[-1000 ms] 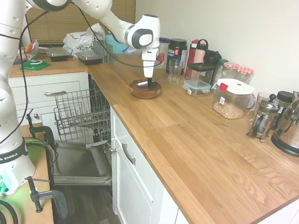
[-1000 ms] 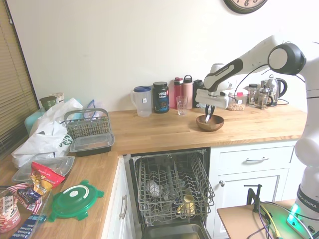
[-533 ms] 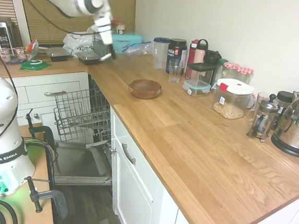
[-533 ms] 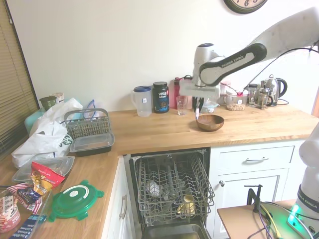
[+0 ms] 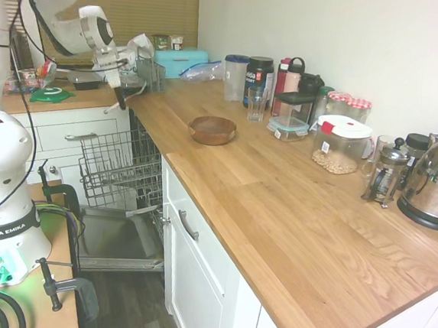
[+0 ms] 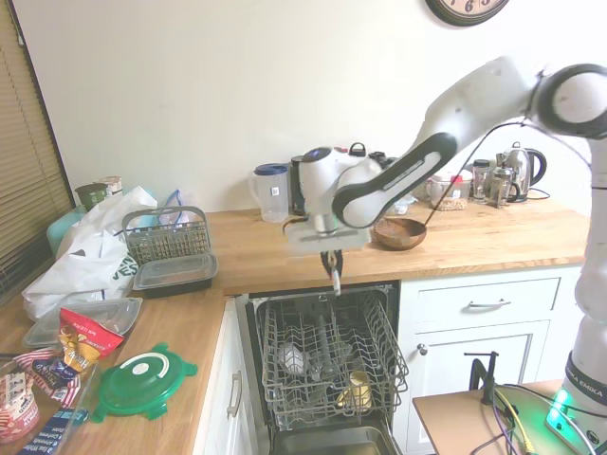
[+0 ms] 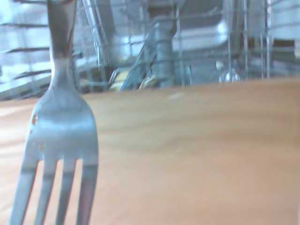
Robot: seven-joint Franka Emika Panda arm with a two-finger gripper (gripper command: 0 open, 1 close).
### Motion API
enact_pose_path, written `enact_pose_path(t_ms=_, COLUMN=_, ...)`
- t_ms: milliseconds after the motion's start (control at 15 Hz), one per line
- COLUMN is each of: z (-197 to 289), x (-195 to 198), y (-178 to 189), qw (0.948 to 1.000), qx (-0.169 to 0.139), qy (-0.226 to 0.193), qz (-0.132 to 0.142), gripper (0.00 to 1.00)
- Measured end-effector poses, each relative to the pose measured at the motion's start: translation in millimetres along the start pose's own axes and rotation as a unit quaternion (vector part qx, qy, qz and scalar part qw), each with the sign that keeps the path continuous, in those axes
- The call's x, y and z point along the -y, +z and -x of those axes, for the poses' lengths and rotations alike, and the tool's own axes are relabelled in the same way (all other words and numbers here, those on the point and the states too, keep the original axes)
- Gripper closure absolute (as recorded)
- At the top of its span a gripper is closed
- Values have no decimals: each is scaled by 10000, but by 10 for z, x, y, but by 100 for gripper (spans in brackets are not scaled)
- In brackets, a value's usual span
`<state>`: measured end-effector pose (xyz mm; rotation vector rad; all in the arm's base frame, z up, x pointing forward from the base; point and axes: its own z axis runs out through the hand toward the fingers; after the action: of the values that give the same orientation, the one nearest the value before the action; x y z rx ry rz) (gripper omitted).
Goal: Put the fork in the dishwasher
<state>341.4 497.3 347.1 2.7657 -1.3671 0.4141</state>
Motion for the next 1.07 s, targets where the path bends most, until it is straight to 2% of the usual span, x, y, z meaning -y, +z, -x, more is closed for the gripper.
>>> enact_pose_path(t_ms=333, z=644, x=481, y=789, qw=9980, qx=284, qy=-209, qz=523, gripper=100)
enact_pose_path(t_ms=533, z=735, x=585, y=893, qw=9967, qx=473, qy=-210, qz=618, gripper=100)
enact_pose_path(t_ms=600, z=708, x=604, y=890, qw=9965, qx=516, qy=-196, qz=622, gripper=0)
enact_pose_path(t_ms=1067, z=498, x=583, y=834, qw=9965, qx=537, qy=-269, qz=579, gripper=0)
